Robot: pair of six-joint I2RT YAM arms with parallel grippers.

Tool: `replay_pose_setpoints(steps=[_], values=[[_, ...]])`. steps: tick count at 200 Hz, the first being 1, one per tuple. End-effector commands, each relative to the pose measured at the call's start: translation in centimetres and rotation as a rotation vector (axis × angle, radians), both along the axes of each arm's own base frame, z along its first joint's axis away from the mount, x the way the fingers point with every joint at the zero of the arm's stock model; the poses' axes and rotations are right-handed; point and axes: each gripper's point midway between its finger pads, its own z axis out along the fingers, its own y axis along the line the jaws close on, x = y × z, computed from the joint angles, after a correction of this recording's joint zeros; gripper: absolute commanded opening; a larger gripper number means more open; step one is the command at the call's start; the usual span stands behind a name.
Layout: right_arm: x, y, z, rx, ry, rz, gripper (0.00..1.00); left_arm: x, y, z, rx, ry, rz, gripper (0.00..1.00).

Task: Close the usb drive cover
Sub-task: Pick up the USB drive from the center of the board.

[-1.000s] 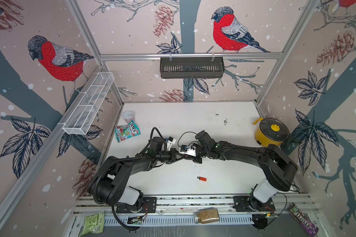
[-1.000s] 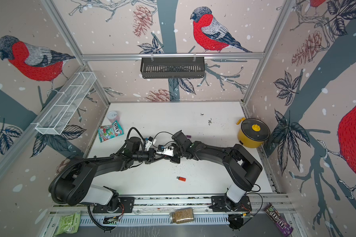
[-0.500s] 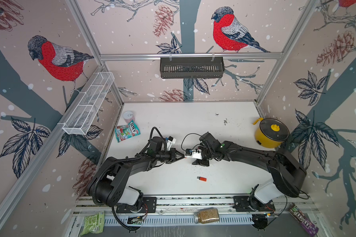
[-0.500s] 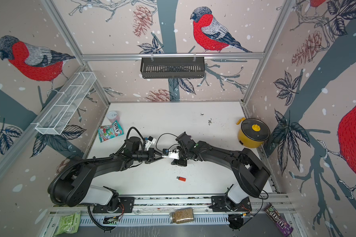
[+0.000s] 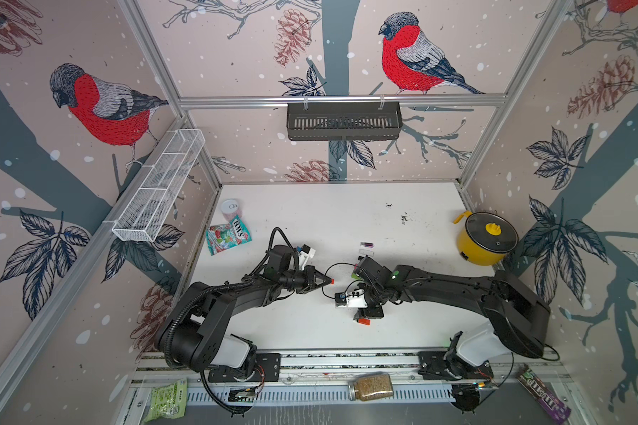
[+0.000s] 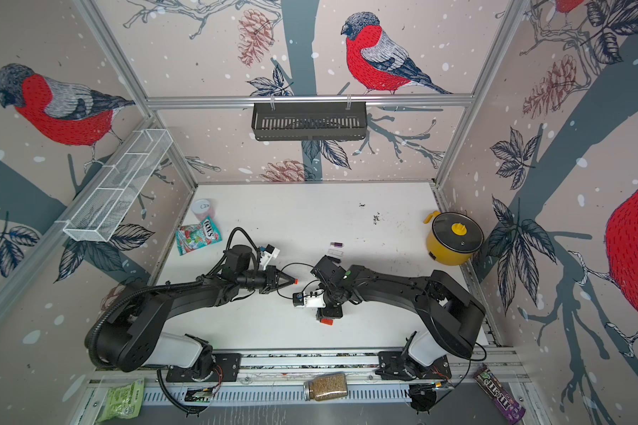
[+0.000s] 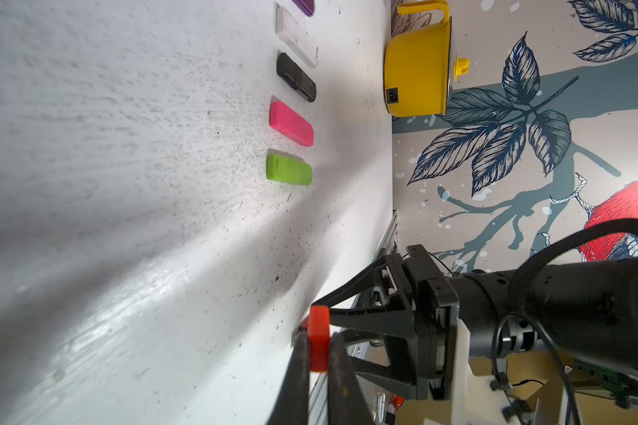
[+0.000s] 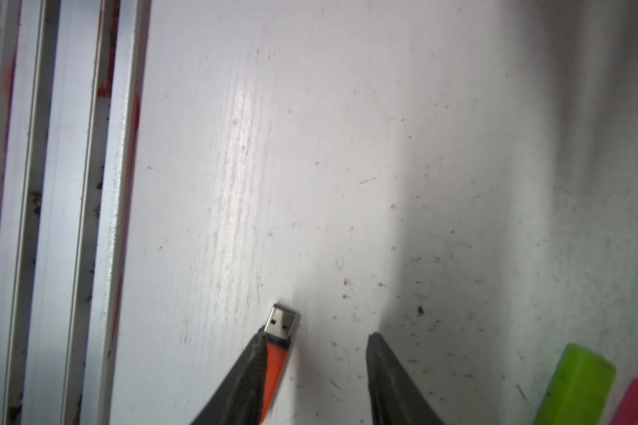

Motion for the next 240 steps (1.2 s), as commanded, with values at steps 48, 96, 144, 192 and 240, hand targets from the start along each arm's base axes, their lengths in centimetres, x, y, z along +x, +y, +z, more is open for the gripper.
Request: replay_pose_setpoints(steps=[48,96,144,192,240], values=[[-1.2,-1.9,-1.8,-0.117,-0.004,0.026,0.49,0.5,0.0,0.3,-0.002,-0.034,-0.002,0.07],[-1.1,-2.1,-2.3,-0.127,-0.035,0.011,0.50,0.4,0.0,0.3,-0.001,-0.033,0.000,0.07],[-0.8,-2.9,-3.4,-0.174,-0.051,-0.010,0.44,0.4,0.0,0.4,-0.001,-0.033,0.000,0.07],[-0.6,-3.5,-3.5,-0.192,-0.059,-0.017,0.40,0.5,0.0,0.4,0.000,-0.035,0.001,0.07],[-0.5,-4.4,-3.4,-0.207,-0.069,-0.025,0.45,0.5,-0.1,0.4,-0.001,-0.033,-0.002,0.07]])
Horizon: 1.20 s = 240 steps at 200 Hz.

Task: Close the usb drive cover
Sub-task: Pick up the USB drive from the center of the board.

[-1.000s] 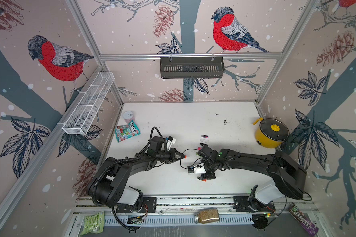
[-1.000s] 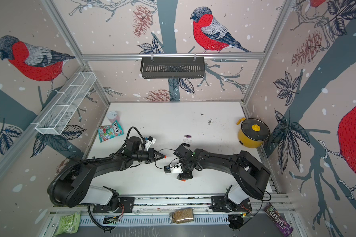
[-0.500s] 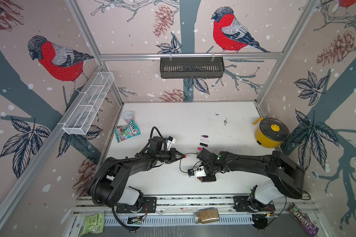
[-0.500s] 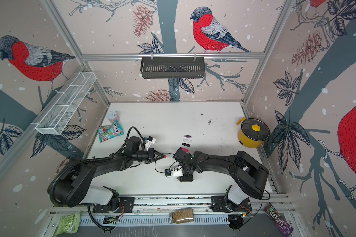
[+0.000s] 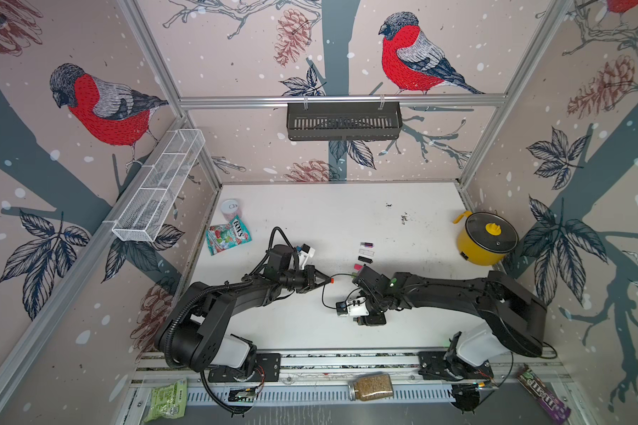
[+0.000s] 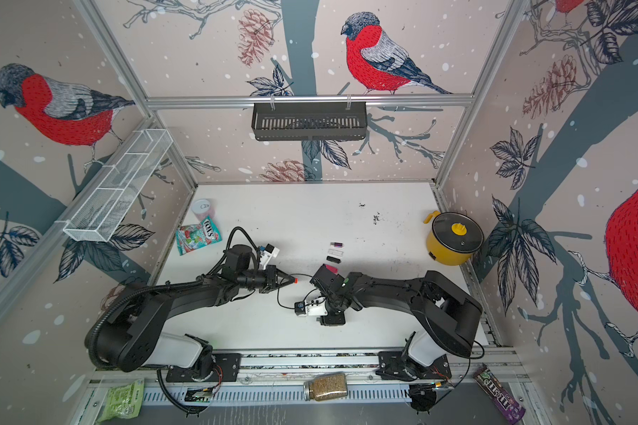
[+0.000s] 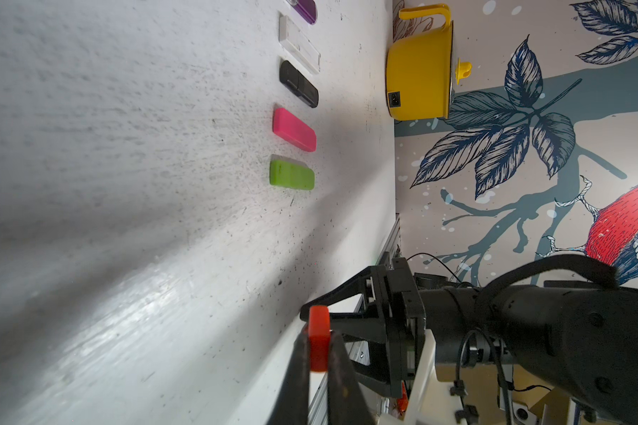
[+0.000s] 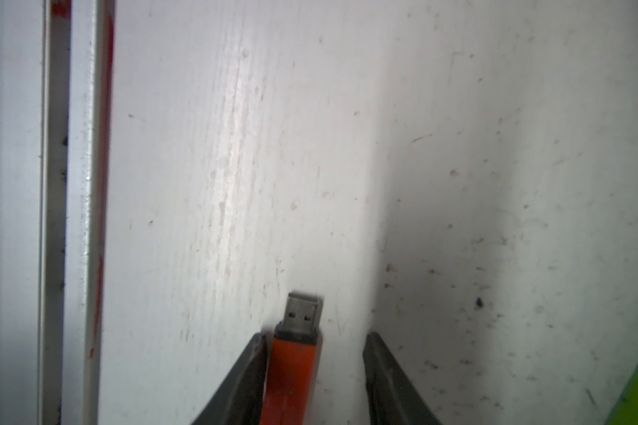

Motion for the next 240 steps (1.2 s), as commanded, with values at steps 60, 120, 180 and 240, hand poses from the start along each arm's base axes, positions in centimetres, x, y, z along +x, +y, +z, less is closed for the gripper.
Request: replay_pose_setpoints(steps=[60,120,180,240], values=[[0.2,-3.4,-0.8,-0.118,-0.039,-0.019,0.44,0.2,-0.1,0.4,-0.009,-0.021,-0.012,0.07],[-0.4,-3.8,-1.7,-0.146,-0.021,-0.002,0.41,0.2,-0.1,0.4,-0.009,-0.023,-0.011,0.07],[-0.9,-4.2,-1.9,-0.161,0.002,-0.018,0.34,0.1,-0.1,0.4,-0.009,-0.021,-0.011,0.07],[-1.2,-4.1,-2.2,-0.170,0.022,-0.025,0.33,0.1,-0.1,0.3,-0.009,-0.021,-0.010,0.07]])
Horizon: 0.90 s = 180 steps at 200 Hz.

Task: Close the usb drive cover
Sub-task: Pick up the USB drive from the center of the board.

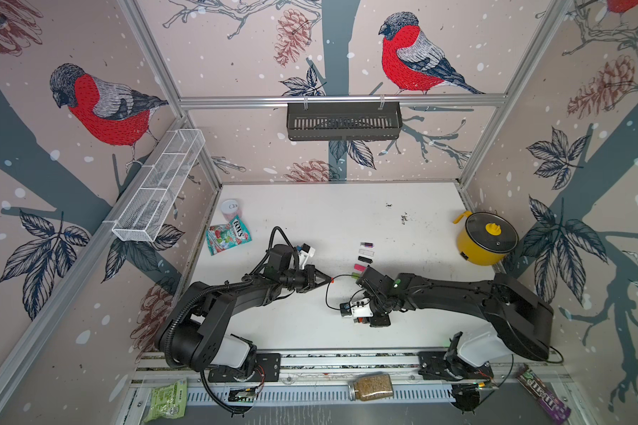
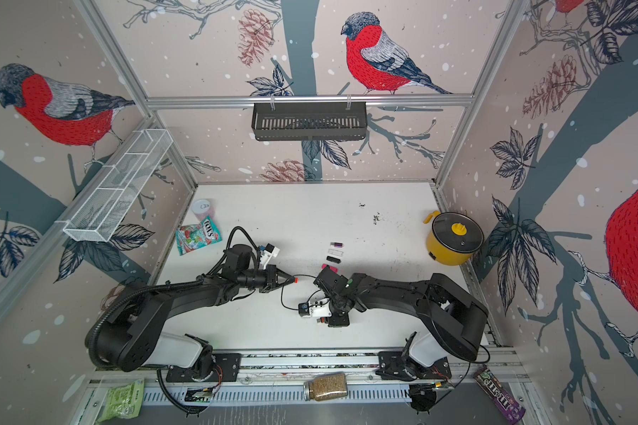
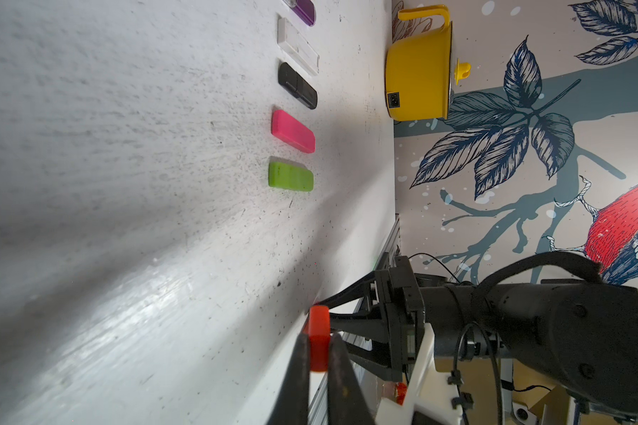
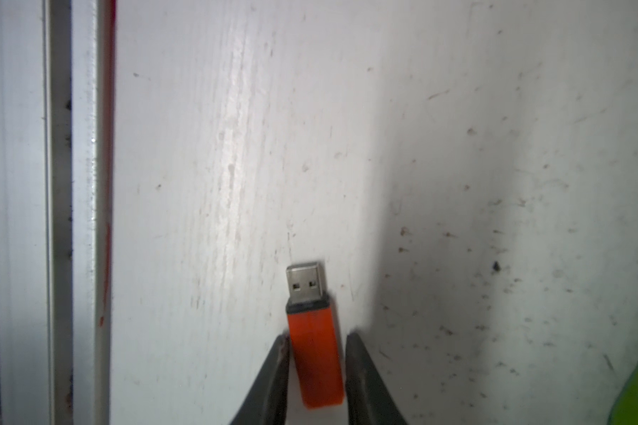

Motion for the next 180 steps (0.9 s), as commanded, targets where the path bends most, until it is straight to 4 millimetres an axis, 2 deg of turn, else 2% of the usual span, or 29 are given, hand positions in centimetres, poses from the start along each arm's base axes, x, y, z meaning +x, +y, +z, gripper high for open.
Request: replay_pose_setpoints(steps=[1,28,98,124,180], values=[[-0.7,-2.8,-1.7,-0.136,0.011,-0.021,0.33,0.1,0.0,0.3,-0.008,-0.021,-0.010,0.07],[-0.8,-2.9,-2.2,-0.152,0.015,-0.018,0.36,0.1,-0.1,0.3,-0.008,-0.020,-0.010,0.07],[-0.8,-3.1,-2.1,-0.147,0.017,-0.034,0.28,0.0,-0.1,0.3,-0.013,-0.020,-0.016,0.07],[-0.4,-3.4,-2.1,-0.154,0.002,-0.048,0.35,0.0,-0.1,0.4,-0.015,-0.023,-0.016,0.07],[-0.5,-3.9,-2.0,-0.156,0.001,-0.043,0.37,0.0,-0.1,0.4,-0.014,-0.023,-0.015,0.07]])
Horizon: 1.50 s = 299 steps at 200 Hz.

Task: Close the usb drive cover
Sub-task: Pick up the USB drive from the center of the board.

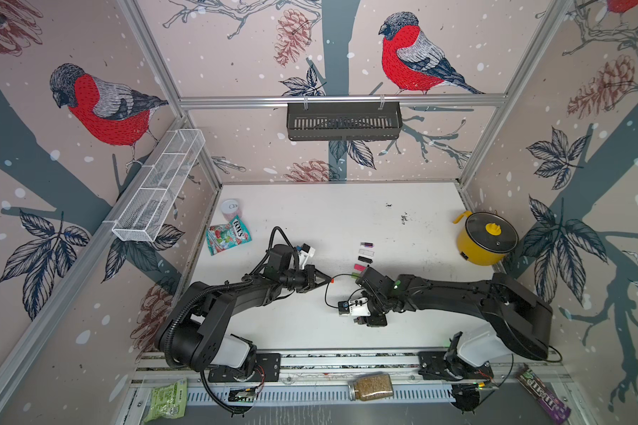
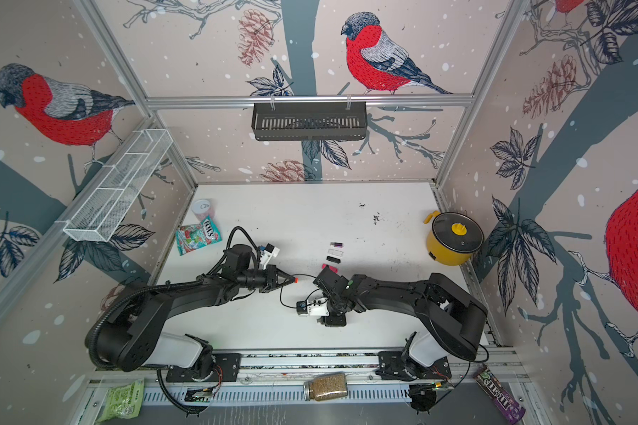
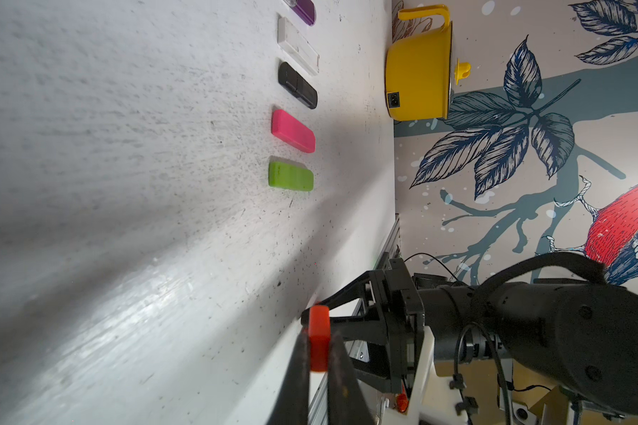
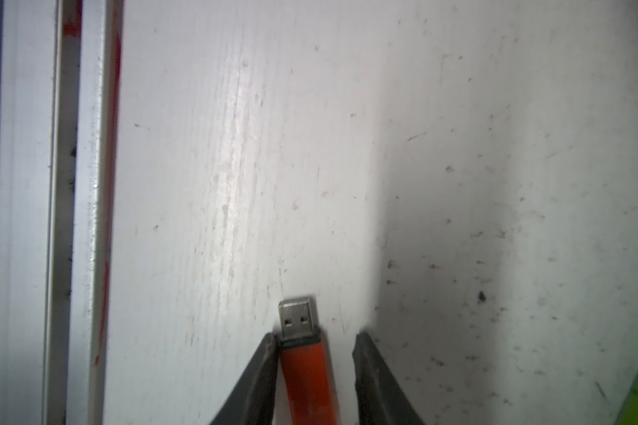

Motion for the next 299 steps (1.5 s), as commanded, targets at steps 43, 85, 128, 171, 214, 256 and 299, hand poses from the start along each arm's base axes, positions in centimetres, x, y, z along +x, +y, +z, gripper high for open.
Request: replay_pose_setpoints(steps=[43,85,128,171,214,256,299], values=[[-0.9,-4.6,-2.3,-0.225,0.020,-0.012,0.35,0.0,-0.1,0.5,-0.015,-0.027,-0.014,0.07],[-1.1,-4.9,-2.3,-0.229,0.021,-0.025,0.37,0.0,-0.1,0.5,-0.015,-0.029,-0.013,0.07],[-0.6,-5.2,-1.5,-0.214,-0.002,-0.043,0.42,0.0,-0.1,0.5,-0.016,-0.028,-0.016,0.07],[-0.3,-5.2,-0.8,-0.203,-0.022,-0.040,0.43,0.0,-0.2,0.5,-0.016,-0.026,-0.018,0.07],[-0.3,-5.4,-1.3,-0.216,-0.016,-0.034,0.42,0.0,-0.2,0.5,-0.016,-0.025,-0.019,0.07],[-0.2,-5.0,-2.0,-0.236,0.006,-0.034,0.37,0.1,-0.2,0.5,-0.016,-0.028,-0.019,0.07],[-0.3,-5.1,-2.0,-0.238,0.009,-0.035,0.32,0.1,-0.2,0.5,-0.015,-0.027,-0.020,0.07]])
